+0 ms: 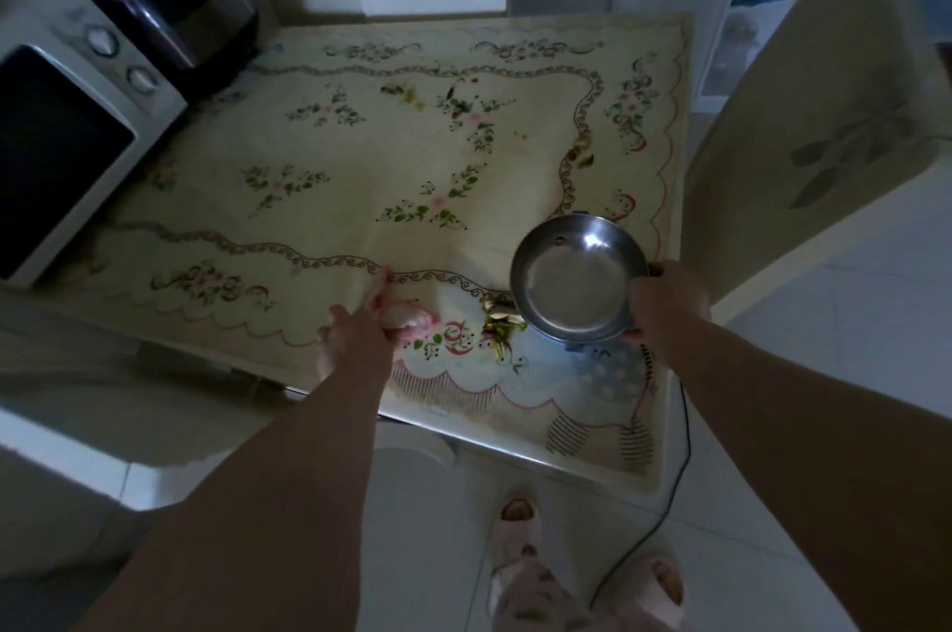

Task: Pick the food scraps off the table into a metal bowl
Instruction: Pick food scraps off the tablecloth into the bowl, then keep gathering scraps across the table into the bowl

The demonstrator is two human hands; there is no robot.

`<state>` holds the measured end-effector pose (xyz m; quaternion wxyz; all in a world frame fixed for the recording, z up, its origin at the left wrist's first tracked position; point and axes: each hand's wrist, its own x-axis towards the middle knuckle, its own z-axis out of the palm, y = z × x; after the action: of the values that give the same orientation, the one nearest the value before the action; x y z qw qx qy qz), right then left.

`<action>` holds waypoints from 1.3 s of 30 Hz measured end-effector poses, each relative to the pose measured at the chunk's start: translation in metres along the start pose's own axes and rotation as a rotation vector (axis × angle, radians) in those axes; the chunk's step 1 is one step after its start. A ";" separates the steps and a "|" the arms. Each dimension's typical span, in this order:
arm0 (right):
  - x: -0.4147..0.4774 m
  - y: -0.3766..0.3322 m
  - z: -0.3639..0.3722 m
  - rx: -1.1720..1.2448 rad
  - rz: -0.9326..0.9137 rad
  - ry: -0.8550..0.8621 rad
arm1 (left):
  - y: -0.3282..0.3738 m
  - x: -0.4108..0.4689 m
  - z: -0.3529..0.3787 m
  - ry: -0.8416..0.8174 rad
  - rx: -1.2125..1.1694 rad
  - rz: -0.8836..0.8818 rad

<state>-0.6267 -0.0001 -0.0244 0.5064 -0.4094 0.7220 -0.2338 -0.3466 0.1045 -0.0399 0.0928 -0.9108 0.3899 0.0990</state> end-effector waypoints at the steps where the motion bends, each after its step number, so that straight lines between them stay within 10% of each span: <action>1: 0.000 0.000 -0.001 0.010 0.005 0.031 | 0.006 0.000 0.001 -0.010 -0.094 -0.053; 18: 0.007 0.070 -0.111 -0.084 0.156 0.330 | 0.085 -0.028 0.011 0.038 -0.224 0.024; 27: 0.010 0.101 -0.108 -0.132 0.236 0.210 | 0.102 -0.056 0.028 0.047 -0.312 -0.275; 39: 0.026 0.104 -0.088 -0.130 0.204 0.083 | 0.153 -0.047 0.016 0.046 -0.541 -0.151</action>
<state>-0.7489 0.0294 -0.0837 0.4696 -0.3560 0.7938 -0.1505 -0.4919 0.0373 -0.0573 -0.1555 -0.9309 0.2824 0.1718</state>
